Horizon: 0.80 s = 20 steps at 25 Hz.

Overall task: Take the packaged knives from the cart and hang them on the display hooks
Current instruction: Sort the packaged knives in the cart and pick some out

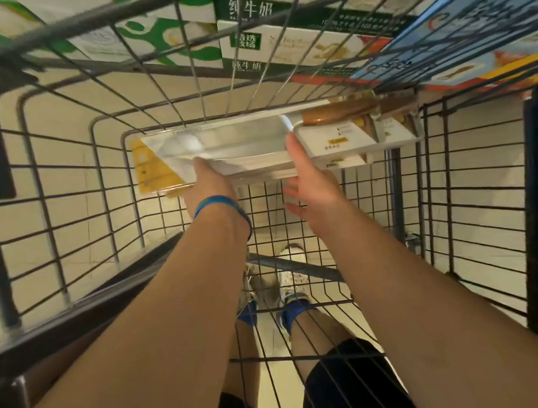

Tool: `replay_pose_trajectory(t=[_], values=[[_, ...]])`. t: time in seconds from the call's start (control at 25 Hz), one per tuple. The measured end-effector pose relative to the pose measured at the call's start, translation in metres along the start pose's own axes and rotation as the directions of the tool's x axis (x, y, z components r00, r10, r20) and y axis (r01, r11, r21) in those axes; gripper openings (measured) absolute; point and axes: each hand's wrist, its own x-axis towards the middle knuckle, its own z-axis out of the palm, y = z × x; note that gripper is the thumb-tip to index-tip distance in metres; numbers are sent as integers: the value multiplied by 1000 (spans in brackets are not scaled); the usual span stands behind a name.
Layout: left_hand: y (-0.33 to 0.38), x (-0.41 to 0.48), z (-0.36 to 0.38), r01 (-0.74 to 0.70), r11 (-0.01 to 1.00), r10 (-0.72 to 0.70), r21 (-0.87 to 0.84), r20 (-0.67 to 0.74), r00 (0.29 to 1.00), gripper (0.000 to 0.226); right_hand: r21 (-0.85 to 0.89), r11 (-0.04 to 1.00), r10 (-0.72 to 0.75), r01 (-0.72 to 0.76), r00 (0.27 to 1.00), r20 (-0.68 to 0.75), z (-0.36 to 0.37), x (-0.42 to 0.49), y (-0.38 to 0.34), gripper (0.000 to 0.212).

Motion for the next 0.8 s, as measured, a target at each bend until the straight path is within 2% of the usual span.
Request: replay_pose_trajectory(t=[0.12,0.2,0.24,0.36,0.44,0.56,0.6,0.72,0.8], values=[[4,-5,6,-6,998,6,62,6,1000,64,-24,1000,-5,3,998,-70,-5,-4,7,75],[2,-11,8,16,999,-16,35,11,1000,61,-15,1000,-3,2,996,-84,-9,-7,17,95],[1,-14,7,27,999,-27,19,20,999,56,-8,1000,-7,7,997,-80,-11,-9,23,98],[-5,-20,3,31,999,-31,-9,44,999,51,49,999,2,1,999,-48,-18,-9,33,75],[-9,-23,0,24,999,-22,-24,84,996,54,47,998,46,-43,997,-60,-21,-8,37,73],[-16,-26,-1,67,997,-58,-40,193,980,29,3,997,81,-81,990,-119,-26,-6,41,69],[-19,-28,-2,101,993,-86,-65,211,974,30,10,997,77,-76,989,-130,-28,-5,42,67],[-25,-30,-5,150,978,-112,-144,243,964,58,15,995,98,-97,982,-161,-33,-3,45,72],[-28,-31,-5,135,982,-104,-132,219,970,46,29,990,138,-135,974,-181,-36,-1,48,76]])
